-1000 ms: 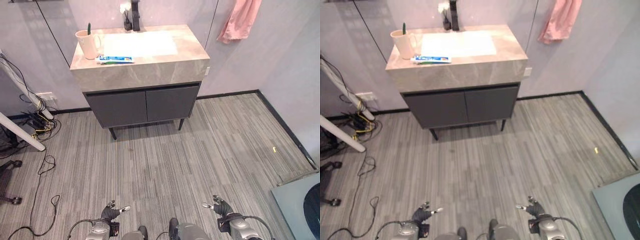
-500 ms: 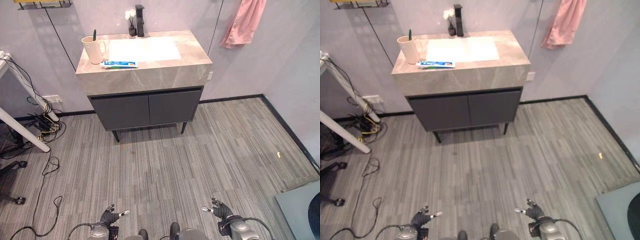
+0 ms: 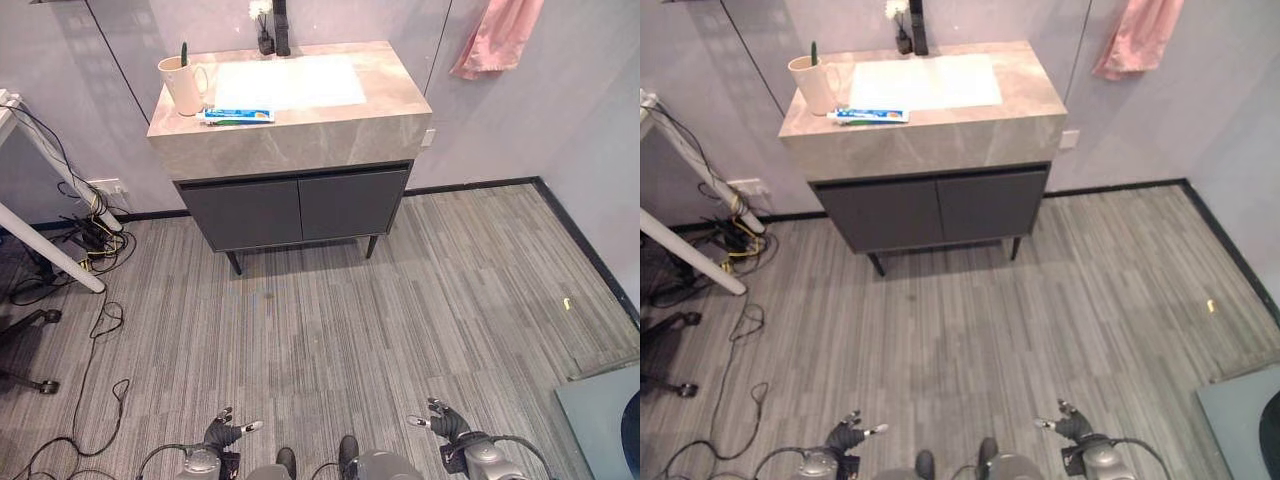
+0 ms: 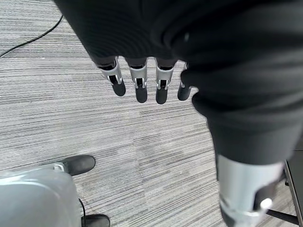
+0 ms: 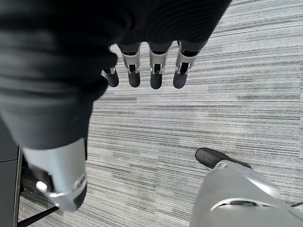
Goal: Put brush and paste in cup on sink, flatten towel.
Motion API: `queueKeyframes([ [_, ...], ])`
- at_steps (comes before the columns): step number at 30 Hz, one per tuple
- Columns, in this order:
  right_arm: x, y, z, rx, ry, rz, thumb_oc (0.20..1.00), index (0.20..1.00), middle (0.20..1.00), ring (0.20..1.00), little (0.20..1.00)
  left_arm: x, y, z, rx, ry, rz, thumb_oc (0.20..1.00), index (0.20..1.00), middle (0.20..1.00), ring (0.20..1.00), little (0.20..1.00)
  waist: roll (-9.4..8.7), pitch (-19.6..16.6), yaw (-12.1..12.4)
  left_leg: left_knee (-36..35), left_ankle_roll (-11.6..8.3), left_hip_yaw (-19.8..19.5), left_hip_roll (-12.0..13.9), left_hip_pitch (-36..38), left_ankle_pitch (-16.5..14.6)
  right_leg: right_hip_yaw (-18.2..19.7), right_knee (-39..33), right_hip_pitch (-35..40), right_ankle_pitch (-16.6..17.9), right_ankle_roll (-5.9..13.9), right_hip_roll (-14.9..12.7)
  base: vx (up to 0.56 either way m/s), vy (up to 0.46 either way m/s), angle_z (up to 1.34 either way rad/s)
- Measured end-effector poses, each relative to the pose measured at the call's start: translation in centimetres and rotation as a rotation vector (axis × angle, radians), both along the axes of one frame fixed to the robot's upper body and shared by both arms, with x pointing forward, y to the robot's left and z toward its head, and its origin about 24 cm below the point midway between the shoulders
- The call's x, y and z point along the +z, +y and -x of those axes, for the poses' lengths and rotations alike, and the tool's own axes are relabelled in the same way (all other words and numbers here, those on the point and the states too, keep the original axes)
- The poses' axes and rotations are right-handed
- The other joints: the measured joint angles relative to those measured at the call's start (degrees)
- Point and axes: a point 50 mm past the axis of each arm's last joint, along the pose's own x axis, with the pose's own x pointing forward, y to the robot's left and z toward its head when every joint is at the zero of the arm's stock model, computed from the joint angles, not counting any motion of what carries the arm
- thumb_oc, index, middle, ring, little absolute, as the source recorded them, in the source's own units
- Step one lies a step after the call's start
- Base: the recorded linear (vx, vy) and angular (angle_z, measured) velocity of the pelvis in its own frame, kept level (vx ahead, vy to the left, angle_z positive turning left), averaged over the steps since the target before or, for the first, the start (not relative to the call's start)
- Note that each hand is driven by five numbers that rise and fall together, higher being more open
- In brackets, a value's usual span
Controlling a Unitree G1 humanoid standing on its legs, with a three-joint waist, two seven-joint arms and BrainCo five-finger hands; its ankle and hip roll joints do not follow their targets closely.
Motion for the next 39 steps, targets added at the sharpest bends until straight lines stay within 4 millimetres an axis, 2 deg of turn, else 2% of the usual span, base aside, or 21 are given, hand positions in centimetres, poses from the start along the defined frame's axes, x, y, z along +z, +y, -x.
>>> queueKeyframes([
  [8,0.1,-0.6,0.1,-0.003,0.004,0.016,1.0,1.0,1.0,1.0,1.0,0.5,-0.1,-1.3,-0.011,-0.031,-0.001,1.0,1.0,1.0,1.0,1.0,0.73,0.7,-0.1,-1.1,-1.17,-1.5,0.4,-1.0,0.8,-1.4,1.3,-1.3,-1.0,-0.89,0.2,0.02,-0.055,0.09],
  [11,-0.5,-1.3,1.5,-0.023,0.062,0.035,1.0,1.0,1.0,1.0,1.0,0.4,-0.1,-1.2,-0.013,-0.023,-0.004,1.0,1.0,1.0,1.0,1.0,1.44,1.1,-0.4,-2.7,-1.81,-1.7,1.1,-0.8,1.7,-2.1,1.7,-2.0,-1.6,-1.82,0.7,0.05,-0.121,0.09],
  [14,-0.6,-1.7,1.9,-0.014,0.082,0.056,1.0,1.0,1.0,1.0,1.0,0.7,-0.2,-2.1,-0.018,-0.041,-0.004,1.0,1.0,1.0,1.0,1.0,1.25,1.6,-0.7,-1.5,-3.34,-1.6,1.8,-1.3,2.7,-2.5,0.8,-1.9,-1.9,-2.32,1.5,0.01,-0.116,0.06],
  [16,-0.4,-1.5,1.2,-0.005,0.065,0.056,1.0,1.0,1.0,1.0,1.0,1.7,-0.5,-3.9,-0.027,-0.109,0.005,1.0,1.0,1.0,1.0,1.0,-0.07,3.3,-1.3,6.2,-3.86,-1.6,0.9,-5.7,3.0,-2.3,0.9,-2.2,-2.5,-2.99,0.8,0.02,-0.052,0.13],
  [17,-0.3,-1.5,1.0,0.009,0.063,0.061,1.0,1.0,1.0,1.0,1.0,2.2,-0.8,-4.7,-0.039,-0.149,0.012,1.0,1.0,1.0,1.0,1.0,-0.7,4.4,-1.0,10.5,-4.09,-1.5,0.6,-7.9,3.2,-2.0,0.7,-1.9,-2.0,-3.52,0.5,0.03,-0.016,-0.03],
  [18,-0.3,-1.6,1.0,0.016,0.064,0.067,1.0,1.0,1.0,1.0,1.0,2.4,-1.3,-5.2,-0.055,-0.17,0.022,1.0,1.0,1.0,1.0,1.0,-0.94,5.0,-0.5,11.9,-3.92,-1.4,0.9,-9.3,3.0,-2.2,0.3,-1.5,-1.7,-4.05,0.4,0.05,0.01,-0.04],
  [21,-0.4,-2.0,1.5,-0.004,0.081,0.094,1.0,1.0,1.0,1.0,1.0,3.0,-2.0,-6.4,-0.091,-0.2,0.025,1.0,1.0,1.0,1.0,1.0,-1.04,6.5,-1.3,7.0,-4.03,-1.5,1.1,-11.4,3.1,-4.3,-2.8,0.4,-0.6,-4.28,0.8,0.14,0.048,0.3],
  [24,-0.4,-2.3,1.4,-0.005,0.088,0.114,1.0,1.0,1.0,1.0,1.0,3.4,-2.0,-6.8,-0.08,-0.228,0.03,1.0,1.0,1.0,1.0,1.0,-0.95,6.9,-1.1,-1.0,-5.21,-1.4,1.5,-15.1,5.6,-3.4,-8.0,1.6,1.0,-2.06,2.6,0.27,0.054,0.01],
  [26,-0.2,-2.2,0.8,-0.002,0.078,0.125,1.0,1.0,1.0,1.0,1.0,2.3,-1.6,-4.8,-0.061,-0.168,0.029,1.0,1.0,1.0,1.0,1.0,-1.12,7.2,0.8,-8.3,-5.23,-1.1,3.0,-15.1,8.1,0.3,-13.9,6.7,3.1,-1.59,5.2,0.31,0.085,-0.85],
  [28,-0.2,-2.1,0.6,0.002,0.074,0.125,1.0,1.0,1.0,1.0,1.0,1.6,-1.1,-3.4,-0.034,-0.122,0.019,1.0,1.0,1.0,1.0,1.0,-0.98,7.2,0.8,-10.9,-5.51,1.4,4.4,-15.6,8.6,1.7,-16.1,10.3,3.1,-1.86,7.0,0.33,0.158,-0.65],
  [30,-0.3,-2.2,0.9,-0.003,0.085,0.129,1.0,1.0,1.0,1.0,1.0,1.5,-0.7,-3.1,-0.003,-0.117,0.021,1.0,1.0,1.0,1.0,1.0,-1.26,7.0,1.0,-10.6,-4.34,4.7,4.8,-16.2,9.5,3.2,-17.7,12.5,3.1,-2.25,7.9,0.25,0.153,-0.41],
  [33,-0.5,-2.5,1.6,-0.015,0.114,0.137,1.0,1.0,1.0,1.0,1.0,1.4,-0.3,-2.9,0.023,-0.112,0.02,1.0,1.0,1.0,1.0,1.0,-2.2,5.6,1.2,-7.6,0.85,5.0,2.0,-16.1,13.1,5.5,-17.6,14.5,2.5,-1.44,7.2,0.32,0.26,-0.46],
  [34,-0.5,-2.6,1.7,-0.027,0.114,0.132,1.0,1.0,1.0,1.0,1.0,1.5,-0.2,-3.1,0.021,-0.117,0.016,1.0,1.0,1.0,1.0,1.0,-2.8,5.2,1.2,-5.5,1.32,5.5,0.4,-15.8,13.2,6.2,-17.6,15.9,1.6,-0.01,6.3,0.26,0.26,-0.27],
  [35,-0.9,-2.7,2.8,-0.037,0.147,0.132,1.0,1.0,1.0,1.0,1.0,1.7,-0.2,-3.3,0.018,-0.126,0.017,1.0,1.0,1.0,1.0,1.0,-2.79,3.3,1.0,-4.2,4.0,7.9,-1.1,-16.1,13.3,7.2,-16.7,16.6,1.1,0.84,5.9,0.32,0.346,-0.25],
  [36,-1.3,-2.0,3.6,-0.027,0.166,0.116,1.0,1.0,1.0,1.0,1.0,1.8,0.2,-3.4,0.012,-0.129,0.003,1.0,1.0,1.0,1.0,1.0,-3.1,2.0,0.6,-3.6,6.38,8.3,-2.1,-14.7,13.4,7.4,-13.4,17.3,-1.1,3.96,5.6,0.37,0.432,-0.07],
  [38,-1.6,-0.7,3.6,0.048,0.172,0.102,1.0,1.0,1.0,1.0,1.0,2.7,0.8,-4.5,-0.043,-0.174,-0.028,1.0,1.0,1.0,1.0,1.0,-3.79,1.6,0.0,-4.3,9.67,7.8,-2.6,-11.7,11.3,8.4,-3.9,14.8,-1.5,6.02,4.9,0.24,0.294,0.08],
  [39,-1.7,-0.3,3.6,0.08,0.174,0.095,1.0,1.0,1.0,1.0,1.0,3.1,1.2,-4.9,-0.057,-0.19,-0.039,1.0,1.0,1.0,1.0,1.0,-4.16,1.2,-0.1,-3.4,9.7,7.9,-2.9,-10.9,10.1,8.1,0.9,13.8,-1.9,6.73,4.4,0.15,0.184,0.05],
])
